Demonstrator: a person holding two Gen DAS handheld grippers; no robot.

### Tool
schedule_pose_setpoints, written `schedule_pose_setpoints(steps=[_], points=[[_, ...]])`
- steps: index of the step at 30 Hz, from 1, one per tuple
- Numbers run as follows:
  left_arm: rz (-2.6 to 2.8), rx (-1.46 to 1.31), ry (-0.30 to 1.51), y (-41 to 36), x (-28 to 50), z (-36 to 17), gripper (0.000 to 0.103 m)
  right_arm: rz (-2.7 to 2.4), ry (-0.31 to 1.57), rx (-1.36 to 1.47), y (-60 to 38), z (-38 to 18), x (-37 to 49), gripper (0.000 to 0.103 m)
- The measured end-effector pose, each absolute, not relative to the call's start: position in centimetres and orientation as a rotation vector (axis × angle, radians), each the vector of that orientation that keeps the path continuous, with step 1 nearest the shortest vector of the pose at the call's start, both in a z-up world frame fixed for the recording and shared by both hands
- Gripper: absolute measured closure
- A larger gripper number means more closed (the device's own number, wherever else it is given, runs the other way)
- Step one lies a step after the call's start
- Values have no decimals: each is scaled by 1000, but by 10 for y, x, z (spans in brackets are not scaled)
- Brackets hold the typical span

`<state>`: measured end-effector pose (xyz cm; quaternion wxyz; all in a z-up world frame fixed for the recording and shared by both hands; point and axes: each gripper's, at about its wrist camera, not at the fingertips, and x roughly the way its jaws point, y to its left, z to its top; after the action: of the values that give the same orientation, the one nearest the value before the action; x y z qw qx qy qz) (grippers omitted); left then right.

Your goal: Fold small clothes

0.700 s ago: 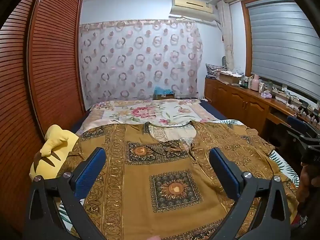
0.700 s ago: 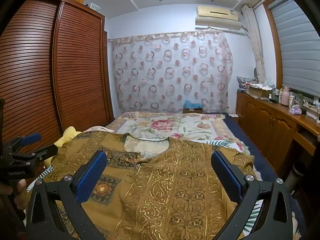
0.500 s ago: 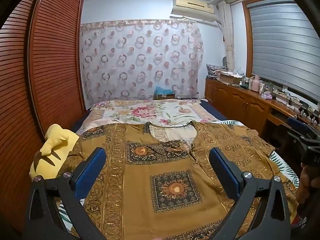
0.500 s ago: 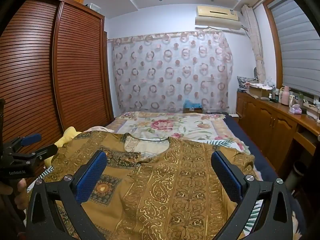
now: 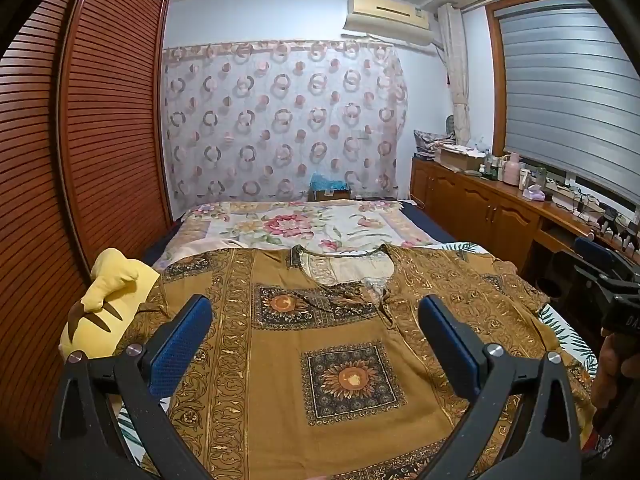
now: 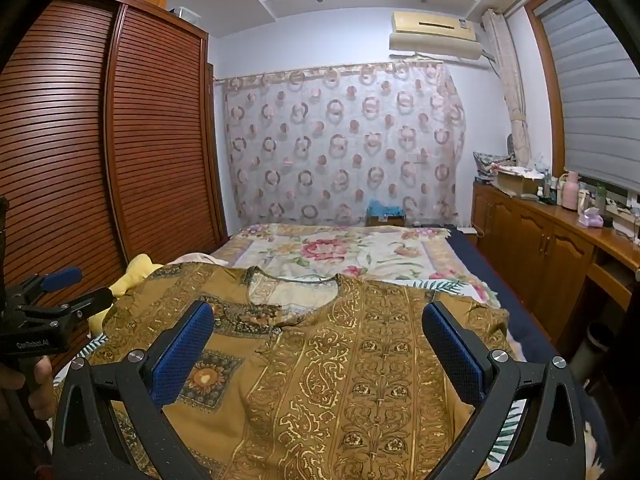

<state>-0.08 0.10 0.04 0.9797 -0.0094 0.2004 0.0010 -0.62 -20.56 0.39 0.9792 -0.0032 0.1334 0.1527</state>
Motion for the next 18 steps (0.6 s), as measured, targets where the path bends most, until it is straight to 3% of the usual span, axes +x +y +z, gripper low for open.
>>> schedule_pose_setpoints(steps=[18], points=[[3, -20, 401, 1, -1, 0, 0, 309, 271, -5, -207, 2, -2, 0]])
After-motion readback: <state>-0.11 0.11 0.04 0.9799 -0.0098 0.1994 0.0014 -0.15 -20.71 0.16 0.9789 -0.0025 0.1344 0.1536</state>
